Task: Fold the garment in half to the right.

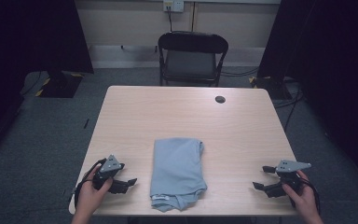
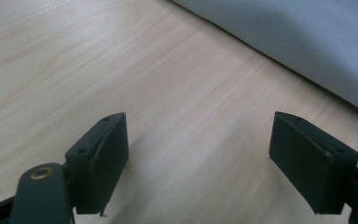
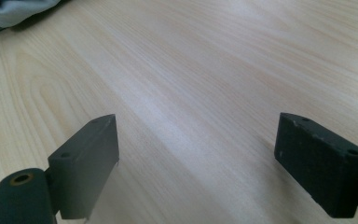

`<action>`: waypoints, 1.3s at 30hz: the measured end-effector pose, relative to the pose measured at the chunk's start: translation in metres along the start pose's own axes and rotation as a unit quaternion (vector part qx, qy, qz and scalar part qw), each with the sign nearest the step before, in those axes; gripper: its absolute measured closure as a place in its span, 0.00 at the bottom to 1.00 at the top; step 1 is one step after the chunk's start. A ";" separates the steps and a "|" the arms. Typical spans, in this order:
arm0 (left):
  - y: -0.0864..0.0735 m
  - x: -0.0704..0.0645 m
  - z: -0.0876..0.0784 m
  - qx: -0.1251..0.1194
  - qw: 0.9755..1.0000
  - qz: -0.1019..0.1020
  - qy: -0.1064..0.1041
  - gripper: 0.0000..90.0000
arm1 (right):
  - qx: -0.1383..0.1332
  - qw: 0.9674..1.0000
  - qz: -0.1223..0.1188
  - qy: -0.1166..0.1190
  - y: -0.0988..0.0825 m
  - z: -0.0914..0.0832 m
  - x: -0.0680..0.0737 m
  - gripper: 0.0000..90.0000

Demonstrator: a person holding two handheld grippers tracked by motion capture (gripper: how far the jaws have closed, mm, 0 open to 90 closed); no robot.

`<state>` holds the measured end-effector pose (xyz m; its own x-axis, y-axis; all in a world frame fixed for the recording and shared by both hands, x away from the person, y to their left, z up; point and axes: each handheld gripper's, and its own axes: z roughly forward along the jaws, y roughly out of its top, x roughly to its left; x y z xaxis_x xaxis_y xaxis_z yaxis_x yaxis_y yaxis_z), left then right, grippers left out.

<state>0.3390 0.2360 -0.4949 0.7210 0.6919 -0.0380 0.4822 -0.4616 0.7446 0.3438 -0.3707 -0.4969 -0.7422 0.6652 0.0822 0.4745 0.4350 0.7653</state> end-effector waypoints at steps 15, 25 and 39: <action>-0.010 0.001 -0.002 -0.001 1.000 -0.003 0.012 0.22 | 0.018 1.000 -0.005 -0.009 -0.003 -0.002 -0.002 0.15; -0.012 0.002 -0.004 0.003 1.000 0.004 0.023 0.19 | 0.026 0.999 -0.014 -0.021 -0.003 -0.001 0.000 0.14; -0.012 0.001 -0.001 0.022 0.999 -0.019 0.045 0.00 | 0.030 0.999 -0.028 -0.029 -0.003 0.000 0.002 0.12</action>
<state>0.3337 0.2427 -0.5032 0.6546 0.7559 -0.0045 0.5320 -0.4566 0.7131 0.3413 -0.3705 -0.4992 -0.7406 0.6719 0.0012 0.4614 0.5073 0.7278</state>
